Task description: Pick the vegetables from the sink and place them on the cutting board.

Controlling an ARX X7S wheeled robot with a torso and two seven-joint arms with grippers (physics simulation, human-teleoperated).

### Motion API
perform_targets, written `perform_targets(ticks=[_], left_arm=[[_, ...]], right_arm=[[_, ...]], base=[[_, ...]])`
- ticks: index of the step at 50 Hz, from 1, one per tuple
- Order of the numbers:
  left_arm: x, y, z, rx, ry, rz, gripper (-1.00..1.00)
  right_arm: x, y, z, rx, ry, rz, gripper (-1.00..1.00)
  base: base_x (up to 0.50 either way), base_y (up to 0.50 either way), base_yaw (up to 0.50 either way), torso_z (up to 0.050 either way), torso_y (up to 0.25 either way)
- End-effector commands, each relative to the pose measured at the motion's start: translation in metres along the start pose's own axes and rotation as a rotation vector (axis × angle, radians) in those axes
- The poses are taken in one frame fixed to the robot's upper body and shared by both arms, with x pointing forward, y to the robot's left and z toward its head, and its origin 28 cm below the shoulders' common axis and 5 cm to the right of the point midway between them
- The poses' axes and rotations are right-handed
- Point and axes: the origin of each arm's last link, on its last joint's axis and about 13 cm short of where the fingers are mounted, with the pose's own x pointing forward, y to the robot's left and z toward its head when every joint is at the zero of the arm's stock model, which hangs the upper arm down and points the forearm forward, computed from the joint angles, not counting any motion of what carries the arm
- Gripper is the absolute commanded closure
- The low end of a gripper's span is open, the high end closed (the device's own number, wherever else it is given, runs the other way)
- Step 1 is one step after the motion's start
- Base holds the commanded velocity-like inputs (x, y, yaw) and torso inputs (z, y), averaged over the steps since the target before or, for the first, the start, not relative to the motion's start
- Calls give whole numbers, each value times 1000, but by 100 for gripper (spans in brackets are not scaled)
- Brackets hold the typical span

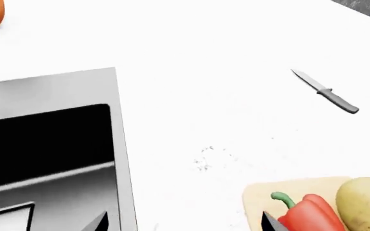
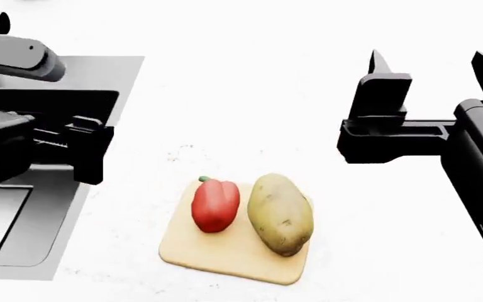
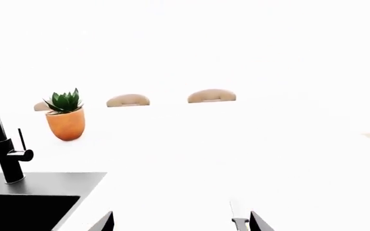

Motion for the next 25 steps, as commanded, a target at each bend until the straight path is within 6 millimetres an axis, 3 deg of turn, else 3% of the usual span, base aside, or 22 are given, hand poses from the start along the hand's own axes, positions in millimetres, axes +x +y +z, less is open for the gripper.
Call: perform_targets(ticks=[1,6,13,19,25], left_arm=[[-40,19,19,-66,-42,112,-100],[-51,29,19,-73,-41,167,-100],[-74,38,42,-103,-92,198,-100],[-76,50,61,-89,-108,285,-100],[-77,46,75,-101,-108,263,-100]], right_arm=[[-4,-17,9,-93,56,-49,-100],[-7,-24,29,-120,20,-104,-100],[1,-27,55,-134,-7,-99,-100],[8,-26,81,-168,-28,-96,-100],[21,-25,97,-206,-26,-81,-100]], base=[[0,0,0,0,10],[0,0,0,0,0],[0,0,0,0,0],[0,0,0,0,0],[0,0,0,0,0]])
